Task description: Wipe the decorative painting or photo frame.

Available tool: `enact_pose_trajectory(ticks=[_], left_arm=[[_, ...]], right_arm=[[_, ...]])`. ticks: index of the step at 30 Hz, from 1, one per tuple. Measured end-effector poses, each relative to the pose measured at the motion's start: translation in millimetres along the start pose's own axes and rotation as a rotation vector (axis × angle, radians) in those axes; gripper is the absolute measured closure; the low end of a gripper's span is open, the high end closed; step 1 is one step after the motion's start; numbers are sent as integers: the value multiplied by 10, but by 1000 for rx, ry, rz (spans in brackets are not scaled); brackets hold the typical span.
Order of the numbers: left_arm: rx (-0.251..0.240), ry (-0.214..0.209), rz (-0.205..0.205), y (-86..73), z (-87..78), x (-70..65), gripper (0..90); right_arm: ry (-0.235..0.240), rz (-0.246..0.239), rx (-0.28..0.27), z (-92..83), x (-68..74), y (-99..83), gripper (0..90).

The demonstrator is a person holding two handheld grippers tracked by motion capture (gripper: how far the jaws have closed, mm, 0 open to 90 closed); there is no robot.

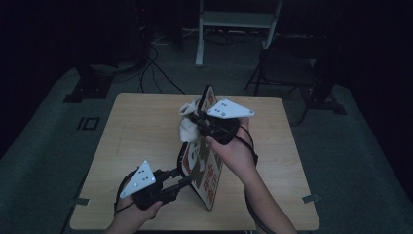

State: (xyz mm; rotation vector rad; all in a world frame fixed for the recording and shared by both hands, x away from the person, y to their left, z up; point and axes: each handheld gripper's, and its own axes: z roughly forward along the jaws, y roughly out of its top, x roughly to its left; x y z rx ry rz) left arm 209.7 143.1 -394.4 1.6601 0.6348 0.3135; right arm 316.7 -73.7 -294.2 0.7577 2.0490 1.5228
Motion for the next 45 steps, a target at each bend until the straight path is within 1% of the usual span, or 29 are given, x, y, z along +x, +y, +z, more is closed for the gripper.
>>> enact_pose_trajectory(ticks=[9, 14, 23, 28, 33, 35, 38, 41, 45], left_arm=[[1, 4, -2, -2, -2, 4, 632], [-1, 12, 5, -1, -3, 3, 635], [1, 10, 9, 1, -4, 2, 637], [2, 9, 13, 1, -6, -2, 639], [1, 6, 11, 0, -5, -2, 640], [2, 3, 11, 3, -3, -3, 640], [0, -3, 2, 2, 3, -2, 640], [0, -4, -6, 1, 9, -4, 639], [-3, 0, -29, -1, 21, -13, 637]], right_arm=[[-39, 27, 24, 127, -199, 36, 801], [-58, 35, 34, 192, -286, 58, 800], [-106, 56, 58, 327, -475, 119, 801], [-141, 70, 69, 414, -600, 150, 801], [-168, 89, 65, 467, -702, 149, 801], [-176, 99, 60, 466, -716, 147, 800], [-174, 92, 52, 429, -697, 147, 800], [-153, 94, 24, 311, -649, 141, 799], [-123, 91, -16, 129, -553, 97, 799]])
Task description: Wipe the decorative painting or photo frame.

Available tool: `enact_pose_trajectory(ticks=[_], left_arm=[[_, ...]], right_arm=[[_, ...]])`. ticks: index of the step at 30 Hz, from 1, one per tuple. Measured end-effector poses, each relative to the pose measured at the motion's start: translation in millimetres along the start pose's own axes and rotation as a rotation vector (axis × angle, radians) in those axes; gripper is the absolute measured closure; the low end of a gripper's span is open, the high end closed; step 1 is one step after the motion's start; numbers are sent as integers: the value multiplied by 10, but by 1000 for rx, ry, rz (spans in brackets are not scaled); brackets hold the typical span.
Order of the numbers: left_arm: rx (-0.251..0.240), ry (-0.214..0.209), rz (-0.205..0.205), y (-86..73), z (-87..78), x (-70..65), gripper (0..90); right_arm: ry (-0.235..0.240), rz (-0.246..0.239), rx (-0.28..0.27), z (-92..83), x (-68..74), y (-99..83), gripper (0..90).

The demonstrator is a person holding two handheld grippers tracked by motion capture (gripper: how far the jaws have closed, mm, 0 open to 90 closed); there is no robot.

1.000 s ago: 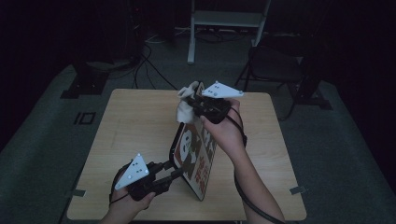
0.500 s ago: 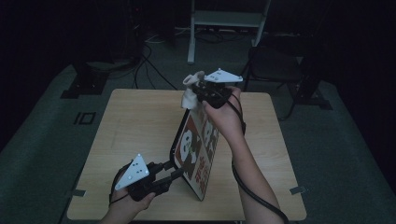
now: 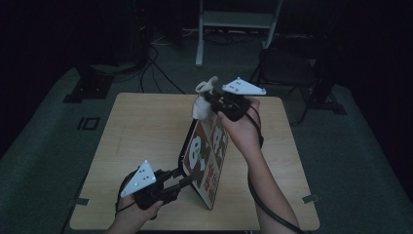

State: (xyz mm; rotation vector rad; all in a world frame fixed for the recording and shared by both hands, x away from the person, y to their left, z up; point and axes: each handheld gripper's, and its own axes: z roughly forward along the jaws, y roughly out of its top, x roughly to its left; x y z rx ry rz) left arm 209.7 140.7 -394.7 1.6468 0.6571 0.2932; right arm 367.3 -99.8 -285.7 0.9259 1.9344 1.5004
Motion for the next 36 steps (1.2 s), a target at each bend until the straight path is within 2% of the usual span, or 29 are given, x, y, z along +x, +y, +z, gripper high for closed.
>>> enact_pose_trajectory(ticks=[5, 8, 11, 12, 15, 18, 19, 21, 22, 24, 25, 27, 28, 30, 31, 34, 35, 36], left_arm=[[-6, 17, -23, 2, 29, -24, 624], [-22, 40, -46, 1, 48, -36, 609], [-21, 67, -34, -10, 97, -63, 575], [-18, 76, -18, -19, 110, -71, 572], [-16, 79, -9, -33, 97, -68, 593], [-29, 98, -13, -47, 34, -12, 634], [-30, 107, -5, -46, 7, 22, 650], [-38, 114, -22, -41, -54, 104, 682], [-39, 112, -16, -34, -83, 144, 695], [-43, 105, -19, -24, -136, 233, 720], [-40, 89, 0, -17, -157, 285, 728], [-37, 59, -27, -14, -201, 385, 741], [-39, 41, -19, -14, -219, 432, 747], [-40, 12, -31, -14, -261, 511, 754], [-28, -3, -13, 1, -284, 543, 757], [4, -56, -3, 45, -355, 611, 760], [8, -62, 14, 53, -375, 621, 760], [15, -66, 10, 63, -392, 628, 763]], right_arm=[[41, -4, -37, -258, 109, -125, 798], [46, -18, -46, -372, 161, -204, 798], [48, -28, -48, -457, 198, -261, 797], [50, -28, -49, -481, 206, -274, 797], [50, -29, -53, -534, 210, -303, 797], [41, -21, -60, -579, 187, -319, 797], [38, -20, -63, -592, 175, -321, 797], [33, -15, -69, -621, 155, -323, 797], [29, -15, -69, -634, 147, -323, 798], [24, -15, -71, -659, 134, -323, 797], [20, -18, -72, -670, 126, -322, 798], [15, -15, -74, -690, 115, -324, 798], [14, -13, -79, -699, 109, -324, 798], [4, -14, -81, -719, 106, -321, 798], [2, -14, -85, -727, 100, -317, 798], [-12, -15, -96, -751, 84, -297, 798], [-16, -14, -100, -758, 76, -287, 798], [-24, -16, -106, -763, 64, -274, 798]])
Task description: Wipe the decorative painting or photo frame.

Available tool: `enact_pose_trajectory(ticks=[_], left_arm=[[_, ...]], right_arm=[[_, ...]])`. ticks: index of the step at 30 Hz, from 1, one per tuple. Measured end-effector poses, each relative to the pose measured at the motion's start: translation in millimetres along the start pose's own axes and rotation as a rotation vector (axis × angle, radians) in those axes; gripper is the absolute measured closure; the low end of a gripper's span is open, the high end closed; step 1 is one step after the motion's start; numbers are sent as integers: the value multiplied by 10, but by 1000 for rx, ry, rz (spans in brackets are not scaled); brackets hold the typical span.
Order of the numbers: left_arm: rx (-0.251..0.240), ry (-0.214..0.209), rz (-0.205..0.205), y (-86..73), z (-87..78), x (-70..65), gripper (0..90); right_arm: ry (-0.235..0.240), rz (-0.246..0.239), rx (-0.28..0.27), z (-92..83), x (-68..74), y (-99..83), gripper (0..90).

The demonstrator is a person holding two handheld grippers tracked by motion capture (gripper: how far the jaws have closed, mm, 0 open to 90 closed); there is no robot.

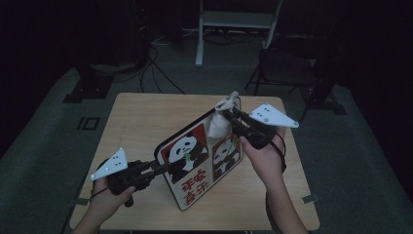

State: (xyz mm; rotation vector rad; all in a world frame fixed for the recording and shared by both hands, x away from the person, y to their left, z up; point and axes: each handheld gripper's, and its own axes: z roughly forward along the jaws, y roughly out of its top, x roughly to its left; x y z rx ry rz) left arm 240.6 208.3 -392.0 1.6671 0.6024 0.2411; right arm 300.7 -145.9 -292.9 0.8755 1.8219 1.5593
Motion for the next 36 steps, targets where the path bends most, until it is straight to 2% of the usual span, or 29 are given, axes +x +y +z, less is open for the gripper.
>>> enact_pose_trajectory(ticks=[3, 6, 9, 13, 15, 17, 20, 26, 28, 33, 36], left_arm=[[6, 0, 11, 16, -15, 10, 772], [4, 6, 15, 25, -5, 13, 777], [4, 10, 19, 21, -7, 26, 776], [11, 26, 29, 15, -18, 44, 772], [6, 17, 22, 10, -20, 60, 771], [9, 17, 24, 14, -20, 57, 771], [7, 20, 19, 10, -21, 59, 770], [9, 23, 23, 11, -22, 64, 769], [10, 24, 24, 13, -23, 64, 769], [7, 24, 19, 11, -18, 75, 770], [6, 25, 18, 9, -17, 83, 770]], right_arm=[[-11, -6, -13, 17, -57, 45, 798], [-37, -11, -20, 107, -124, 98, 798], [-56, -23, 4, 259, -208, 104, 798], [-82, -59, 95, 457, -296, 3, 799], [-72, -39, 95, 481, -342, -12, 801], [-116, -66, 114, 485, -363, 10, 802], [-131, -63, 128, 507, -422, 28, 801], [-168, -32, 136, 531, -581, 32, 801], [-194, -25, 141, 538, -653, 7, 801], [-198, 20, 147, 530, -796, -73, 803], [-205, 31, 159, 525, -855, -118, 805]])
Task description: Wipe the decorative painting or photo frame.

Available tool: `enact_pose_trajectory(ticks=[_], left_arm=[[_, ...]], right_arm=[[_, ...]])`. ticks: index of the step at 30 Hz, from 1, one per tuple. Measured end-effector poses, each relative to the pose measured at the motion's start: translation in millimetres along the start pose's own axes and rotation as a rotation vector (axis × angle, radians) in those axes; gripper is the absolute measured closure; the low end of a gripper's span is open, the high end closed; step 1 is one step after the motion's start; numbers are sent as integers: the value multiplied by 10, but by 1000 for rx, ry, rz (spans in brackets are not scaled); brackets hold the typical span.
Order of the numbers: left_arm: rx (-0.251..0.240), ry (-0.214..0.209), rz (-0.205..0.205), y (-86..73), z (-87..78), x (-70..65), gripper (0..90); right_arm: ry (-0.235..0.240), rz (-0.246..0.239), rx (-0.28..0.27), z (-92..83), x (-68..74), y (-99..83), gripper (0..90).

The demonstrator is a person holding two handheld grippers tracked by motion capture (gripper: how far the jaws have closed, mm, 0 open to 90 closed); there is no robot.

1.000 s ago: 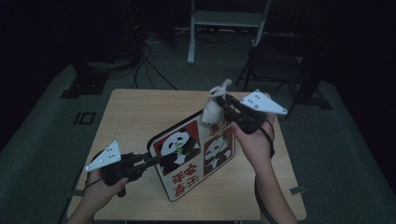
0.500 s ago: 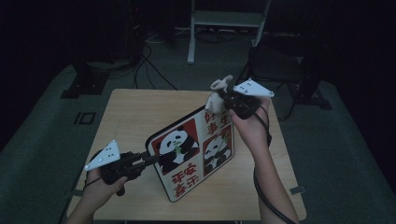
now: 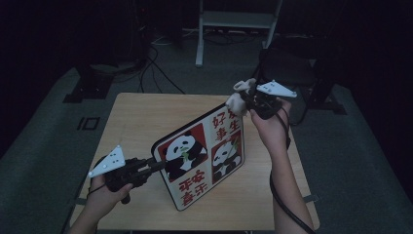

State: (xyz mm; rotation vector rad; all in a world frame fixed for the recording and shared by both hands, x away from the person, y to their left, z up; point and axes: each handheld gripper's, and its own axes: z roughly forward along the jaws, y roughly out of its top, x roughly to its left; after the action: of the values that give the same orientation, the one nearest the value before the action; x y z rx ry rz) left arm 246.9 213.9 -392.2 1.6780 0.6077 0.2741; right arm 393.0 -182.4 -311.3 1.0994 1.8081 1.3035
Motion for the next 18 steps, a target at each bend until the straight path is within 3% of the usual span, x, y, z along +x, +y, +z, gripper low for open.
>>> enact_pose_trajectory(ticks=[11, 18], left_arm=[[-3, -13, -5, -5, 12, 15, 766], [-2, -13, -3, -6, 20, 5, 760]], right_arm=[[20, 61, 41, 64, -115, -185, 806], [68, 131, 70, 130, -194, -372, 806]])
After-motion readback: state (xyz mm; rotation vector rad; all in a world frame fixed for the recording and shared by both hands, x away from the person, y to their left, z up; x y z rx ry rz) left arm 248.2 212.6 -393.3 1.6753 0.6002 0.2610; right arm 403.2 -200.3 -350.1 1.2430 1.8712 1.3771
